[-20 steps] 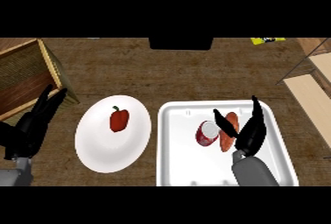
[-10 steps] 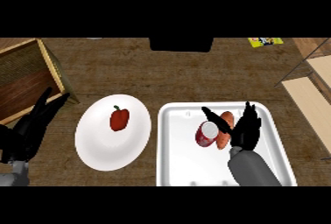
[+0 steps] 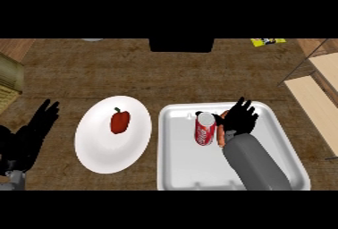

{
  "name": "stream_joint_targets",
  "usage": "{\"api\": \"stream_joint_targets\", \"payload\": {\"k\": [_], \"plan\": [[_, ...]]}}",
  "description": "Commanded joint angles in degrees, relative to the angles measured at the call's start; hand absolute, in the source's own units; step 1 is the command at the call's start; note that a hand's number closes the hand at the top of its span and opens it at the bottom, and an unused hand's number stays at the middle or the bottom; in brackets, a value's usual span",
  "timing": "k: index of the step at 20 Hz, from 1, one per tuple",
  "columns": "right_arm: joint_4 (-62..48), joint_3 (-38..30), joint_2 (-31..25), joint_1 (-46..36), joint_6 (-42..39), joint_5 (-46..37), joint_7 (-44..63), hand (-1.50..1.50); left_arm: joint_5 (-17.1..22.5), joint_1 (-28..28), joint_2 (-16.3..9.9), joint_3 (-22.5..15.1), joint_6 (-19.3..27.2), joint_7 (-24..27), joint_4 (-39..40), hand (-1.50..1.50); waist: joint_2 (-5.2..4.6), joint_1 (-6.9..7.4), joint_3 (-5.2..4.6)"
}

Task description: Pick the sweet potato from the tray and place it in the tiered shelf

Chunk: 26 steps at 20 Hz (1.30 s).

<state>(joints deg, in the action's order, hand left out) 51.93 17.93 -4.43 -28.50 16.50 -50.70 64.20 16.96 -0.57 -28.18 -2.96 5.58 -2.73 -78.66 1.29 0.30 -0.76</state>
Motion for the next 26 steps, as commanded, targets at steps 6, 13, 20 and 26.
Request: {"api": "stream_joint_targets", "payload": {"k": [6, 13, 20, 26], "plan": [[7.77, 1.36, 2.3, -5.96, -21.87, -1.15, 18.93, -1.5, 0.06, 1.51, 0.37, 1.53, -0.18, 1.02, 0.95, 0.0, -0.61, -1.12, 0.62], [11.89, -0.46, -0.71, 1.37, -23.04, -2.54, 16.51, -1.5, -0.07, 3.49, 0.59, 2.21, -0.98, 1.58, -0.15, 0.0, -0.87, -1.09, 0.68], [14.62, -0.86, 1.47, 4.41, -24.91, -5.89, 15.55, -1.5, -2.42, 1.69, 2.74, 1.67, 0.68, 1.33, 0.25, 0.0, -1.13, -0.66, 0.71], [16.49, -5.74, 0.74, 4.37, -26.71, -7.11, 12.96, -1.5, -1.42, 4.1, 0.72, 3.0, -1.13, -2.64, -5.72, 0.0, -1.14, 0.1, 0.76]]}}
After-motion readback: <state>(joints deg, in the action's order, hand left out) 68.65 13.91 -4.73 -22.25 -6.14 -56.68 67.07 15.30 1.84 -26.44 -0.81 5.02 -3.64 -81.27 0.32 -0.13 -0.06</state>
